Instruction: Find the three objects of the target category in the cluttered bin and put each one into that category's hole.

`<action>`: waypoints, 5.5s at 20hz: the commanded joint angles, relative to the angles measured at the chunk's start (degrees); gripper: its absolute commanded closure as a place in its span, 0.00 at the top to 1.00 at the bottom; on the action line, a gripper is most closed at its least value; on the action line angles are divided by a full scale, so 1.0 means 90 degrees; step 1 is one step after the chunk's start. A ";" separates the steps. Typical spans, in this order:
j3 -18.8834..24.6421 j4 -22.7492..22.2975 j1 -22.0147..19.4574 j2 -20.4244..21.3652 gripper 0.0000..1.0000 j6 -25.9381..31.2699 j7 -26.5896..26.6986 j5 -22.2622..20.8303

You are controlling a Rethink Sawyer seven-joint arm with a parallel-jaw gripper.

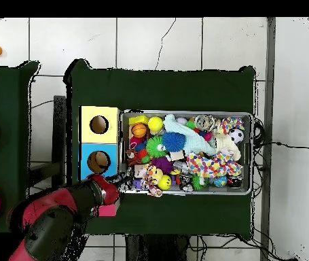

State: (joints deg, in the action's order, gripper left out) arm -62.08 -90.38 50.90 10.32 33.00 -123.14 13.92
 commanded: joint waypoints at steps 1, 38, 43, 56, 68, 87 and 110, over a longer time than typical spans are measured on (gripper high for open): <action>-0.0057 0.0612 0.0072 -0.0742 0.00 0.0877 -0.2205 0.0421; 0.0129 0.1133 0.0424 -0.1802 0.00 0.0954 -0.3552 0.1504; 0.0055 0.1221 0.0467 -0.1999 0.00 0.0959 -0.3690 0.1599; 0.0009 0.1454 0.0542 -0.2177 0.00 0.1318 -0.4073 0.1840; 0.0075 0.1486 0.0377 -0.1833 0.00 0.1411 -0.3966 0.1674; 0.0255 0.1143 0.0181 -0.1265 0.00 0.1092 -0.3528 0.1493; 0.0407 0.0975 -0.0022 -0.1138 0.00 0.0590 -0.3410 0.1314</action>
State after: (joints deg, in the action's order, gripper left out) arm -66.92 -83.57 52.46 1.06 38.99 -144.16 25.54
